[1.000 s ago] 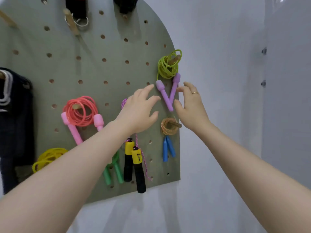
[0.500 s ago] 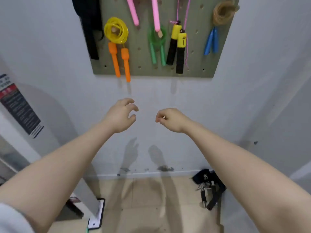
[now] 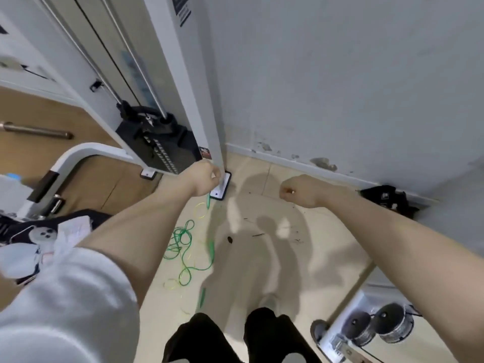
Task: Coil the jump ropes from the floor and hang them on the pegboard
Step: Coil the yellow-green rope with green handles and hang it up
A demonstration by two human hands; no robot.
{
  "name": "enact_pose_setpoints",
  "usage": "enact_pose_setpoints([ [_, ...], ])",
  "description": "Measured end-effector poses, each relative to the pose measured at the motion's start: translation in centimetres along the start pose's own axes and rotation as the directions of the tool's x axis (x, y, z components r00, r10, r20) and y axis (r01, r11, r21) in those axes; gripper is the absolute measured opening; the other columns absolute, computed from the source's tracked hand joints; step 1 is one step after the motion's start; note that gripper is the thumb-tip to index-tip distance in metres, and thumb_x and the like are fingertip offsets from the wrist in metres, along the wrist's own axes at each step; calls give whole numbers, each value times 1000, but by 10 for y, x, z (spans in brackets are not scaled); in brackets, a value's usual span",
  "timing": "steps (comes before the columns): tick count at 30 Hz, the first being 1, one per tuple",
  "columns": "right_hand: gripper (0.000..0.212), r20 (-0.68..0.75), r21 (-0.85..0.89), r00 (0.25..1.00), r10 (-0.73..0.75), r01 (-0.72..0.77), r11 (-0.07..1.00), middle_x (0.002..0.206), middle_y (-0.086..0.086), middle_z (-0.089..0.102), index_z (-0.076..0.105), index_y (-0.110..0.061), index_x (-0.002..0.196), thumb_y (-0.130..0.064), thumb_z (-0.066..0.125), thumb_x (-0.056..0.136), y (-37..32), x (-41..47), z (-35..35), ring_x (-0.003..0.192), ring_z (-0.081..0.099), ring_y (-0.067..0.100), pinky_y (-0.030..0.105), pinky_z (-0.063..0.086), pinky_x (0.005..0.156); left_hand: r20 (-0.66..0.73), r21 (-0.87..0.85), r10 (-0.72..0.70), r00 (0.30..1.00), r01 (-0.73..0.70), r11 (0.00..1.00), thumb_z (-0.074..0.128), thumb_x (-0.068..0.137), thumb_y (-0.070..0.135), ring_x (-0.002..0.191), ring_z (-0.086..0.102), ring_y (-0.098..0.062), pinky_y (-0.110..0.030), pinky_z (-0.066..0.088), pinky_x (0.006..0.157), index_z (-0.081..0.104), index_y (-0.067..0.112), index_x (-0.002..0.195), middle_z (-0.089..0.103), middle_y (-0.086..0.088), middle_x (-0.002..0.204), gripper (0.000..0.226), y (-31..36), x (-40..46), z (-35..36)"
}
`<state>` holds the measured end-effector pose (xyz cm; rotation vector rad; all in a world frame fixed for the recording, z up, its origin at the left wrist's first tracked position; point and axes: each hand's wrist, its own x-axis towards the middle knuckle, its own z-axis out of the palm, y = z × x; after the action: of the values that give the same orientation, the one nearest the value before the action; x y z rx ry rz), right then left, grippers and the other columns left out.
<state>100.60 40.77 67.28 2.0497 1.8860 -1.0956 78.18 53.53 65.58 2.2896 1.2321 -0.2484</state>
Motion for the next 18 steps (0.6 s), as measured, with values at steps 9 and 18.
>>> enact_pose_setpoints([
  [9,30,6,131,985,175,-174,976,106,15,64,61,2,101,-14,35,95,-94,86,166,100,56,31,33,43,80,274,-21,-143,951,155,988,45,95,11,120,48,-28,-24,35,95,57,4,123,51,-16,130,32,-165,-91,92],
  [18,31,257,166,944,206,-253,953,75,3,44,38,-14,64,-12,34,95,-165,167,394,81,43,22,26,34,62,406,-175,-194,893,285,942,44,94,15,118,50,-23,-26,36,95,55,11,124,55,-6,131,33,-286,-119,233],
])
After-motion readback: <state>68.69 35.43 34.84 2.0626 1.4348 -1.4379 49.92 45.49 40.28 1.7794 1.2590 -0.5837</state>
